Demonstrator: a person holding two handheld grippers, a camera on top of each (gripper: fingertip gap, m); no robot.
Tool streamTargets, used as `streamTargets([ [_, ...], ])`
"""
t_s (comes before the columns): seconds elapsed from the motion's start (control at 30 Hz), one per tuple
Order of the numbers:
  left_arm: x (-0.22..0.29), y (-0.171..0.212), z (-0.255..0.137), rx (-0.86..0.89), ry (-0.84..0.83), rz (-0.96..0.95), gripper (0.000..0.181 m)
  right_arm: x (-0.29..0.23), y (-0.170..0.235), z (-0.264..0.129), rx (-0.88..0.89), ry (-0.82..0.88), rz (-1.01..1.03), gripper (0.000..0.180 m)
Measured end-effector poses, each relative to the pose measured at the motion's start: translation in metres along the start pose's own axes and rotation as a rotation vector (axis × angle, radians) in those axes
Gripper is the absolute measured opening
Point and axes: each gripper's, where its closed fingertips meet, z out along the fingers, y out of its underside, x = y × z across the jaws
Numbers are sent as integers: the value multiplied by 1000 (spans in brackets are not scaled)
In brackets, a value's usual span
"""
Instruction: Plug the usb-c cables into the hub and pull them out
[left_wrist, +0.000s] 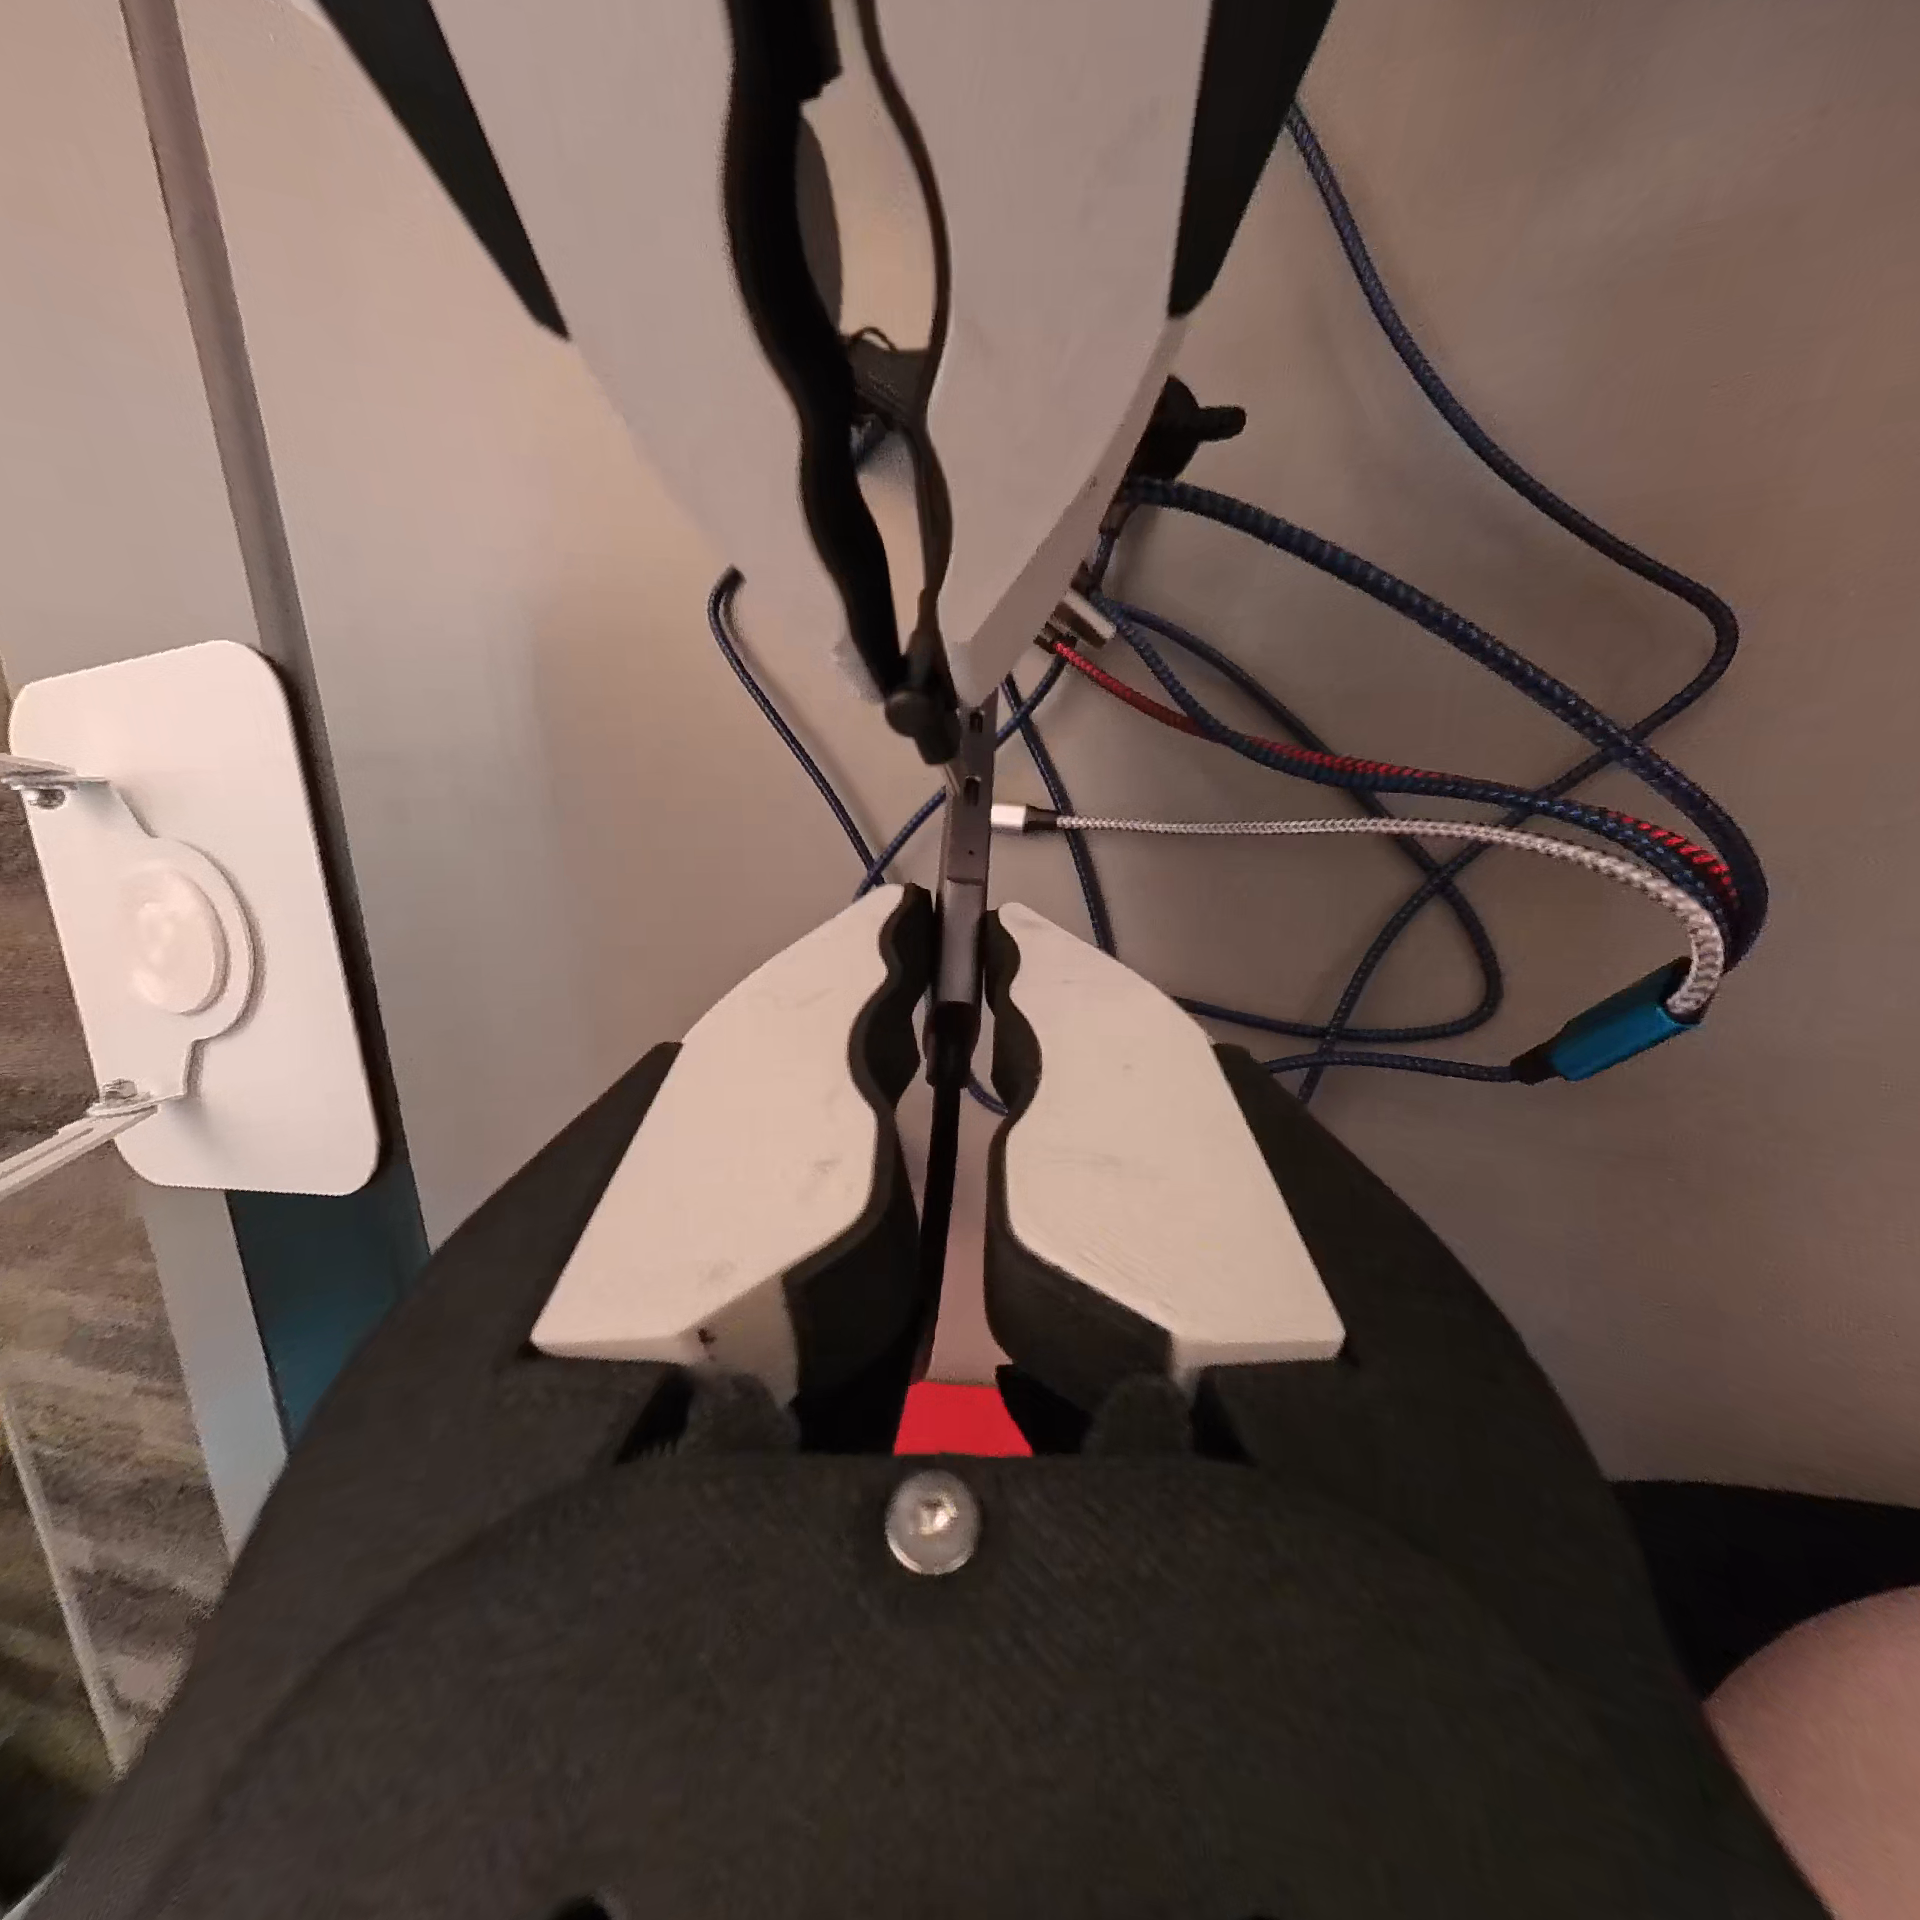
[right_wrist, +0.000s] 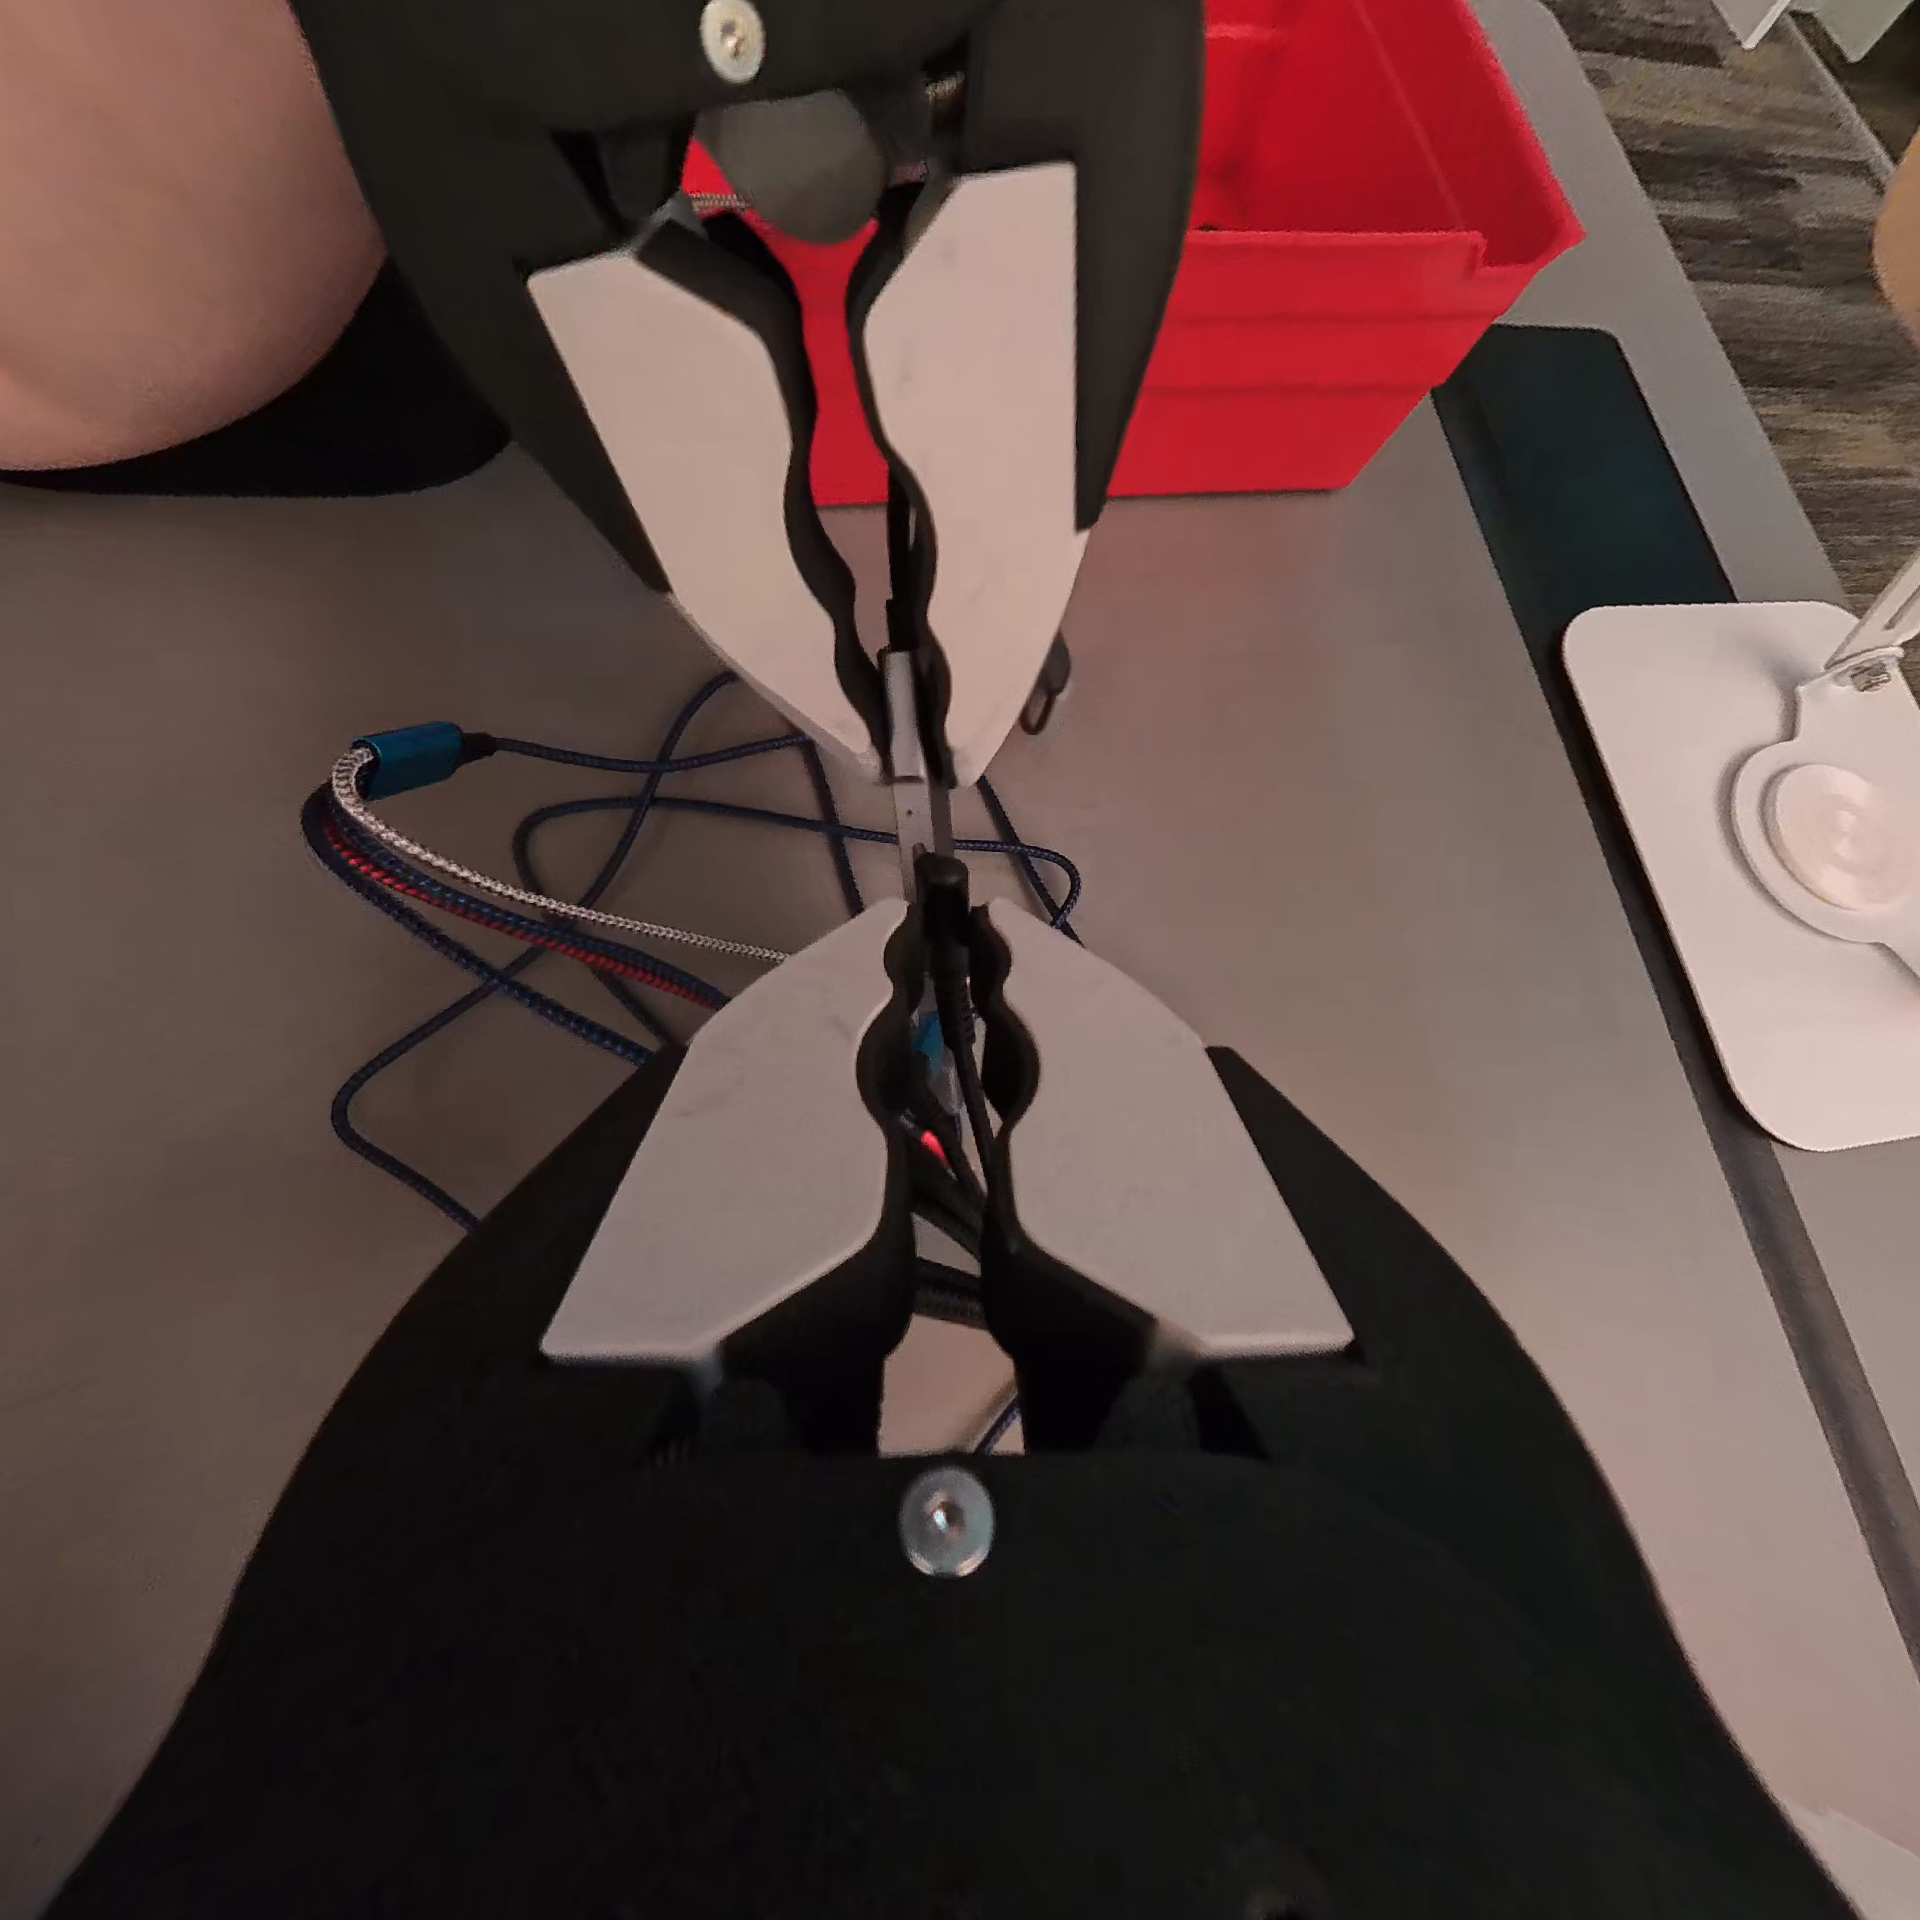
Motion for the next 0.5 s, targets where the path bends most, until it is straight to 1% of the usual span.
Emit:
streamTargets([
  [0.03,0,0,-1,10,4,-6,9,0,0,-1,-1,6,-6,8],
  [0.17,-1,0,-1,14,13,-24,9,2,1,-1,-32,42,-39,8],
  [0.3,-4,-2,-2,52,14,-32,9,9,1,-7,-72,127,-115,8],
  [0.5,-11,-13,-16,175,-10,-50,9,21,-9,-32,36,159,-64,8],
])
